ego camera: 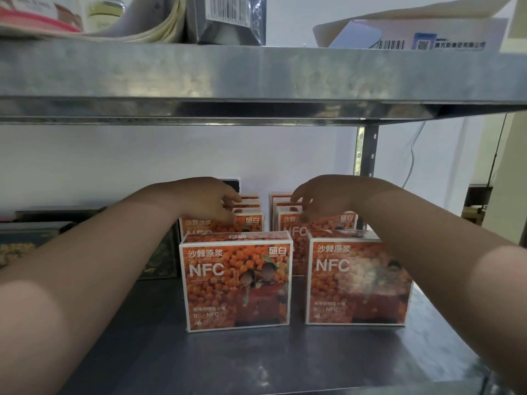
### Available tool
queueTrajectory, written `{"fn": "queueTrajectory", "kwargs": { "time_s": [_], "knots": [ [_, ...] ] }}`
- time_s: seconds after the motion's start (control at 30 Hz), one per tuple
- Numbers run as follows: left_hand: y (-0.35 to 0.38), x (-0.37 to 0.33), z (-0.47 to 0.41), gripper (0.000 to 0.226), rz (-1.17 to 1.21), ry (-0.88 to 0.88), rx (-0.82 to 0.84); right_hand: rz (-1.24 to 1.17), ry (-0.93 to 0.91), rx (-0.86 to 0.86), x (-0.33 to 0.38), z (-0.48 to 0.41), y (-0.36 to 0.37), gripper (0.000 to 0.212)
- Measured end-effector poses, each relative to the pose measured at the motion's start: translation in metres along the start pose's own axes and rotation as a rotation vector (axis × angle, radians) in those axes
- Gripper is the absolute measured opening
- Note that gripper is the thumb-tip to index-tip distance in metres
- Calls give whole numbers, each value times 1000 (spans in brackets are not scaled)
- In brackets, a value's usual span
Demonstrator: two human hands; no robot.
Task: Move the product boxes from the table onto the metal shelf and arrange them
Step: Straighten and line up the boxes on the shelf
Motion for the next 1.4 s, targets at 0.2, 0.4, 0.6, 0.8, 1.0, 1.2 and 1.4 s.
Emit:
{"fn": "queueTrajectory", "kwargs": {
  "time_s": [0.2, 0.4, 0.6, 0.8, 1.0, 1.2, 1.4],
  "knots": [
    [-27, -26, 55, 37, 196, -17, -235, -97, -20, -220, 31, 51, -19, 41],
    [8, -72, 127, 60, 75, 27, -423, -17, -47, -394, 57, 104, 0, 61],
    [44, -69, 131, 87, -131, -21, -582, 92, -42, -446, 55, 115, 25, 73],
    [46, -49, 118, 84, -139, -23, -638, 170, -38, -541, 60, 91, 34, 64],
    [44, -40, 115, 85, -87, 20, -660, 169, 21, -549, 62, 73, 42, 68],
    [45, 45, 150, 100, 825, -223, -737, -54, 266, -978, 44, 131, 46, 93],
    [119, 81, 128, 92, 1125, -403, -290, -842, 603, -1072, -5, 170, 115, 110]
  ]
}}
Point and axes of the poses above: each hand's wrist, its own z-axis away from the middle knuckle, its own y-axis out of the palm, x = y × z, the point moved 10 cm from there along -z, towards the middle knuckle, and after that the axes turned 14 degrees about -y, right-handed, at the moved point
